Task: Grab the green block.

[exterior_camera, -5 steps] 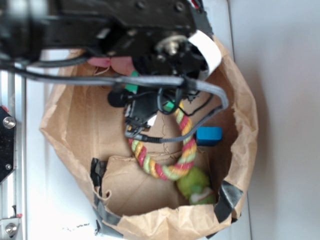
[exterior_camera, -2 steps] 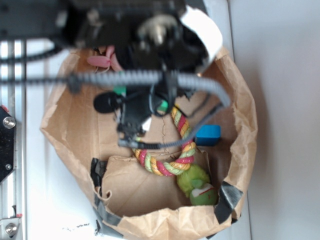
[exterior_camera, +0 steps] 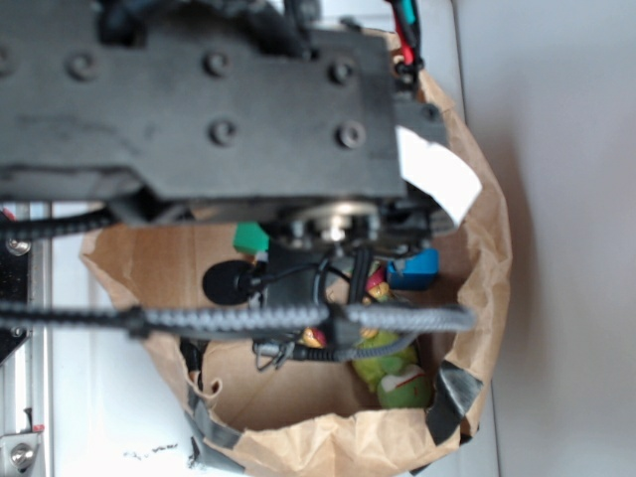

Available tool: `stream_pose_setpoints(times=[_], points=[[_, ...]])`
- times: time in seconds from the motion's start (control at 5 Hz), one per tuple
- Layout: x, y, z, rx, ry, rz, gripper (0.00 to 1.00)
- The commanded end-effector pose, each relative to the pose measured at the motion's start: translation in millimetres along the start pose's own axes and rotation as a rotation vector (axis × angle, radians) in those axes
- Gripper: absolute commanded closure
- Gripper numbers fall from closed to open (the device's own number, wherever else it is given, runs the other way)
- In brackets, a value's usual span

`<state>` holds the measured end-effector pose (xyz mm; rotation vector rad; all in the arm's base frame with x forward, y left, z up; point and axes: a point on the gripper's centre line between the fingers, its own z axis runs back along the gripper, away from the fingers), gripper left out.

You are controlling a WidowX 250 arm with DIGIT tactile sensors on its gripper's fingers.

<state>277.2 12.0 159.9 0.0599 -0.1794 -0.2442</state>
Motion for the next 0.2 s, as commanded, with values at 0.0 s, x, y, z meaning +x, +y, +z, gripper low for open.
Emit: stream_pose_setpoints(times=[0.0], points=[[9.5, -0.5, 28.4, 0.025, -0.061, 0.046, 1.0]])
